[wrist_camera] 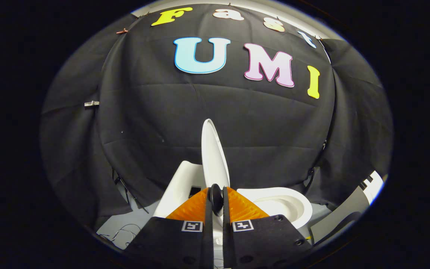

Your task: Open the toilet lid.

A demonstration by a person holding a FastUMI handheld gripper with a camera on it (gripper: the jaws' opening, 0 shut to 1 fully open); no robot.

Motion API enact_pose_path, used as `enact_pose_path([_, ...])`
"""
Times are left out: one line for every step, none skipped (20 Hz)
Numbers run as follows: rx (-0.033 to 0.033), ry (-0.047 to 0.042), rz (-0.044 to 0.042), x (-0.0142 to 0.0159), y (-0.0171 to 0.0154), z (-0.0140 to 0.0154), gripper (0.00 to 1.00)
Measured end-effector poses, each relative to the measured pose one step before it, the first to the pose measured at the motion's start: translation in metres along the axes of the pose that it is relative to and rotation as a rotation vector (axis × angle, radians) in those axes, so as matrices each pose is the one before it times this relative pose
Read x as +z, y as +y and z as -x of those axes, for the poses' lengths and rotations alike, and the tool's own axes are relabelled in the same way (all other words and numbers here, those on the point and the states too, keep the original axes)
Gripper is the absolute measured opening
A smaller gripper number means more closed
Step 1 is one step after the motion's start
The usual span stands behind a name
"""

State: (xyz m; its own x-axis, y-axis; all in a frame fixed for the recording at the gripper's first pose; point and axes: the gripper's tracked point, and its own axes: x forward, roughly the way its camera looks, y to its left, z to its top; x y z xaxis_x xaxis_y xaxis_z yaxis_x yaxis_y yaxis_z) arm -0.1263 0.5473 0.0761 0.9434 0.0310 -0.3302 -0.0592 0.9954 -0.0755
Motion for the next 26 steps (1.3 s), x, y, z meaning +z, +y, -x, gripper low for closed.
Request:
enact_pose_path([0.00818,0.00812,0.00220,-0.00017,0.00029,0.00080,0.14])
enact_pose_path([0.00844,0.01171,-0.00048,-0.00212,0.00074,-0.00052,0.15])
enact_pose_path([0.00645,0.00381,-0.00695,-0.00110,-0.00050,-0.00029,0.18])
enact_pose_path([0.00494,-0.00351,-0.00885,0.00118,-0.00009,0.00015,0.19])
enact_pose_path([-0.00245,-0.00826,-0.00551,0.00123,-0.00087,0.00053,0.21])
enact_pose_path([0.00494,-0.01425,0.00671,0.00286,-0.00007,-0.00003,0.23])
enact_pose_path([0.01258,-0.00069,0.01647,-0.00054,0.00064,-0.00036,0.48])
enact_pose_path([-0.00244,0.00675,0.01236,-0.00241,-0.00205,0.00000,0.74])
enact_pose_path([-0.00162,0.00158,0.00546,-0.00285,-0.00347,-0.00322,0.99])
enact_pose_path([0.00864,0.00416,-0.00425,0.00000,0.00102,0.00152,0.98])
enact_pose_path([0.01465,0.00456,-0.00898,-0.00133,0.00207,-0.00101,0.99])
enact_pose_path([0.01339,0.00720,-0.00601,-0.00197,0.00301,0.00036,0.99])
enact_pose_path([0.00780,0.00720,0.00003,-0.00212,0.00072,0.00033,0.99])
enact_pose_path([-0.00082,0.00316,0.00674,-0.00220,-0.00064,0.00029,0.99])
enact_pose_path([-0.01276,-0.00271,0.00589,-0.00039,-0.00388,0.00139,0.99])
enact_pose_path([0.00219,-0.01399,-0.00115,0.00328,-0.00117,0.00181,0.99])
enact_pose_path([0.02080,-0.00644,-0.00667,0.00269,0.00422,0.00314,0.99])
enact_pose_path([0.01645,-0.00747,-0.00848,0.00248,0.00358,0.00232,0.99])
enact_pose_path([0.01404,-0.01259,-0.00385,0.00625,0.00155,0.00392,0.99])
enact_pose_path([0.00765,-0.01819,-0.00078,0.00866,0.00057,0.00335,0.99])
enact_pose_path([-0.00263,-0.03090,0.00493,0.01017,-0.00247,0.00203,0.99])
enact_pose_path([0.00639,-0.01501,0.00118,0.00654,-0.00123,0.00166,0.99])
enact_pose_path([0.00867,-0.00482,-0.00531,0.00458,-0.00037,0.00091,0.99])
enact_pose_path([0.00676,-0.00741,-0.00663,0.00430,-0.00185,0.00145,0.99])
enact_pose_path([0.00369,-0.00493,-0.00707,0.00548,-0.00382,0.00181,0.99])
enact_pose_path([0.00344,-0.01587,-0.01084,0.00786,-0.00499,0.00194,0.99])
